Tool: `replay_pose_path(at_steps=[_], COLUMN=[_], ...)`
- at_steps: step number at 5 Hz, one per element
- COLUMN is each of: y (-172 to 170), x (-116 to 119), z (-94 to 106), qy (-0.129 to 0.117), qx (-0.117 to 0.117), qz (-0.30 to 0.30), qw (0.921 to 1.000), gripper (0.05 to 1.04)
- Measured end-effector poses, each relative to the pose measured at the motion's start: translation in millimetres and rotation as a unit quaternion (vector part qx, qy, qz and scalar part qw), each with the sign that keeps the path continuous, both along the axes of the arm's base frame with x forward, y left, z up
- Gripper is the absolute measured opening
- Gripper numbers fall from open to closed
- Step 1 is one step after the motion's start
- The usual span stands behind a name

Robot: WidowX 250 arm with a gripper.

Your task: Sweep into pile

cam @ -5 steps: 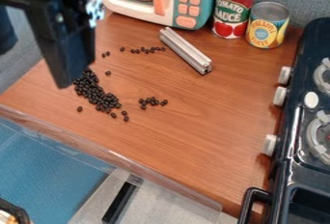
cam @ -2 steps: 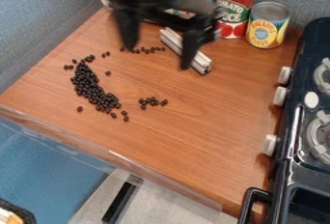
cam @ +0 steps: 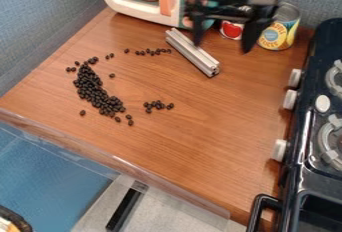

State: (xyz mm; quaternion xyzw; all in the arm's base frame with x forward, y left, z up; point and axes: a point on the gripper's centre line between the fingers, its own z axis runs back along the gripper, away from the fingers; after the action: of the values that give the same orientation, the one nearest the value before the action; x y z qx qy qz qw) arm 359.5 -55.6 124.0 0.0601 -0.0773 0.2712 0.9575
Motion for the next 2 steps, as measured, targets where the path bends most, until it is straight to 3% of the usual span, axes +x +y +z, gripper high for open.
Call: replay_pose_path(at_steps=[1, 2], y=[15.4, 30.3], x=[34.2, 52.3], z=[-1.9, -14.4], qy=[-0.009, -0.028], qx=[-0.008, -0.012], qz=[0.077, 0.124], qw=[0.9970, 0.9918], gripper=[1.000, 1.000])
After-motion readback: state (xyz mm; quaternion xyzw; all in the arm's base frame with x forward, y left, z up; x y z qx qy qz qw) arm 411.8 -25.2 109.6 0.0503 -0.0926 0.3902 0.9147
